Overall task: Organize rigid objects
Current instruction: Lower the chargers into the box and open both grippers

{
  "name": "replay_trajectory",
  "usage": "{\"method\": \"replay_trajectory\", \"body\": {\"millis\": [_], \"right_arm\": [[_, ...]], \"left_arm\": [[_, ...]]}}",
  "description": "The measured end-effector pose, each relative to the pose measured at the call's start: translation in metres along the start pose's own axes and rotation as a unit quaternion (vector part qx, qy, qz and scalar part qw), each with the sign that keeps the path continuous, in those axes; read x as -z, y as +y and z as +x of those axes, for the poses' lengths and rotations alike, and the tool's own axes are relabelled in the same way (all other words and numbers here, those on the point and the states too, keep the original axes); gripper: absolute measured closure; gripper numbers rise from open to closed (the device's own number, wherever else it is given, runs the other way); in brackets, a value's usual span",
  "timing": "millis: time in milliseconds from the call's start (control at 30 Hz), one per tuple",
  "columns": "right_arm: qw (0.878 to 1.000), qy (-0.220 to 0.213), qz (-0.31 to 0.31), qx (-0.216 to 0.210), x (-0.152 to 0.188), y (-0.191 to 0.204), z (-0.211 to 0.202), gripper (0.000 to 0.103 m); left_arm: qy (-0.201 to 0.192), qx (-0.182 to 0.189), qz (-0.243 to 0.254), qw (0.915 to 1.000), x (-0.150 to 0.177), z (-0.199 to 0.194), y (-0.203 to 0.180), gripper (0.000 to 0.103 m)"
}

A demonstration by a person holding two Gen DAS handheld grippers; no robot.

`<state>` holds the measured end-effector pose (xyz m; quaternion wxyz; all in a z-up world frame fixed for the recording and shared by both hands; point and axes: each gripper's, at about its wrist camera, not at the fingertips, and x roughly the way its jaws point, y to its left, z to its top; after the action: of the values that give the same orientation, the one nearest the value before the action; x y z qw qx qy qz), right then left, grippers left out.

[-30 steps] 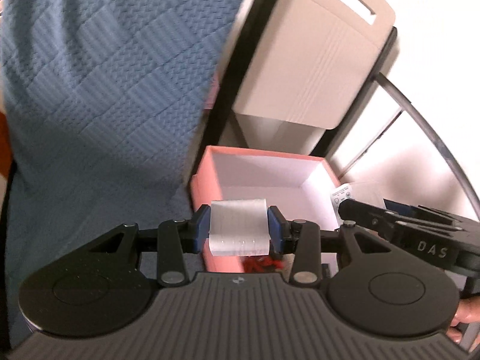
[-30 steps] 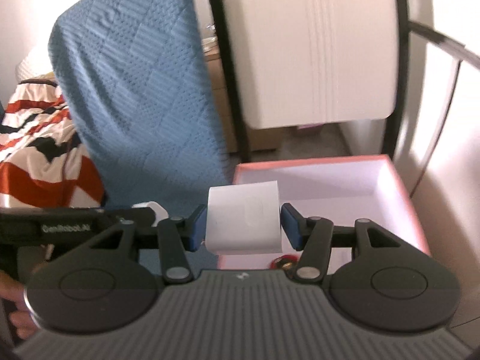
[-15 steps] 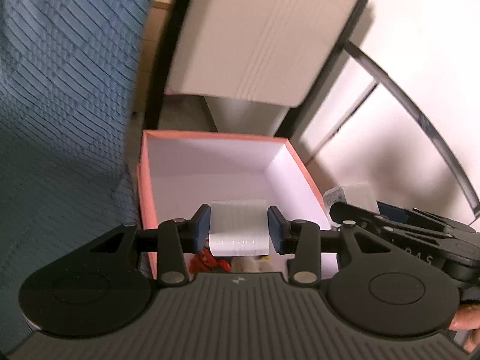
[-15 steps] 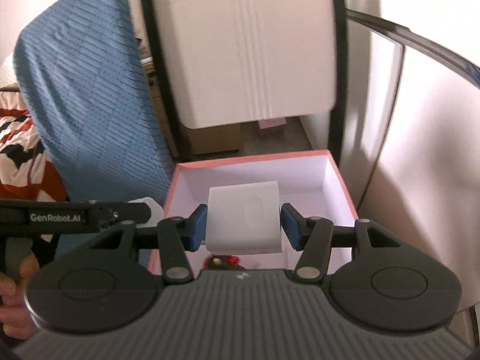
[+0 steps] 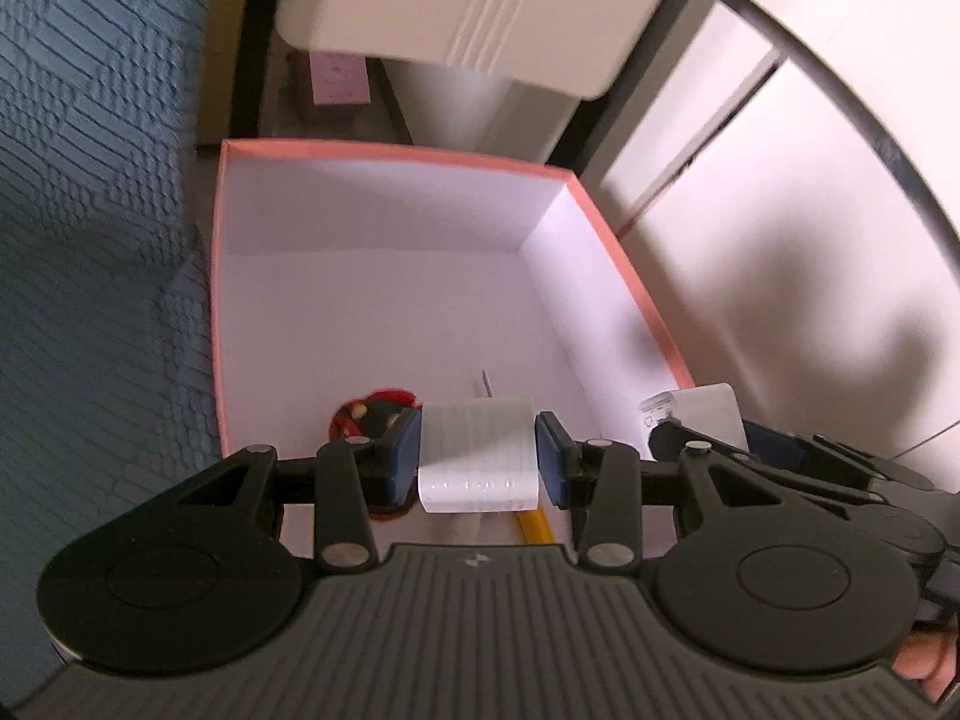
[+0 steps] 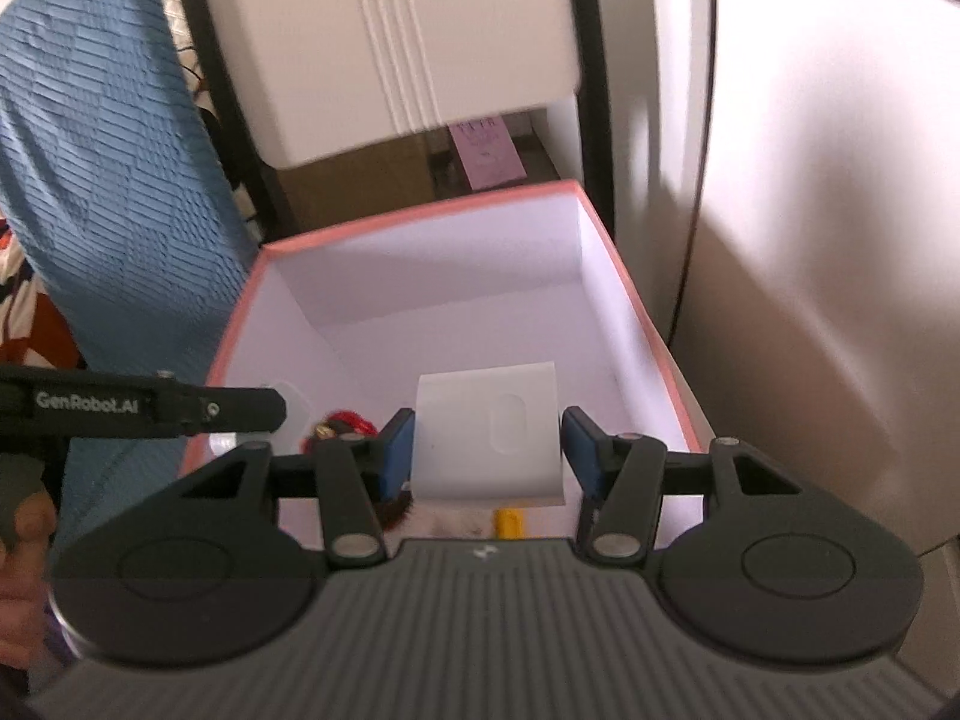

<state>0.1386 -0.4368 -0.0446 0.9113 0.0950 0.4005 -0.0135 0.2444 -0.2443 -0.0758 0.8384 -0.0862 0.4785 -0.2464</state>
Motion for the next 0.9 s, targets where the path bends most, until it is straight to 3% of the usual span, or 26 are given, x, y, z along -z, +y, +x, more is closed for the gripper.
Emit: {"method": "replay_trajectory", "body": {"millis": [433, 667, 900], "right_arm": [[0.998, 0.06, -0.011, 0.002, 0.04, -0.024, 0.045, 0.047], [0.999, 0.053, -0.002, -0.002, 0.041, -0.029, 0.045, 0.05], [0.999, 0.05, 0.004, -0.003, 0.039, -0.031, 0.041, 0.05]], "left_arm": [[0.055, -0.002, 0.007, 0.9984, 0.016, 0.052, -0.009, 0.056], [0.073, -0.003, 0.003, 0.9973, 0.028, 0.063, -0.009, 0.056], [0.063, 0.0, 0.003, 0.998, 0.028, 0.057, -0.01, 0.055]]}}
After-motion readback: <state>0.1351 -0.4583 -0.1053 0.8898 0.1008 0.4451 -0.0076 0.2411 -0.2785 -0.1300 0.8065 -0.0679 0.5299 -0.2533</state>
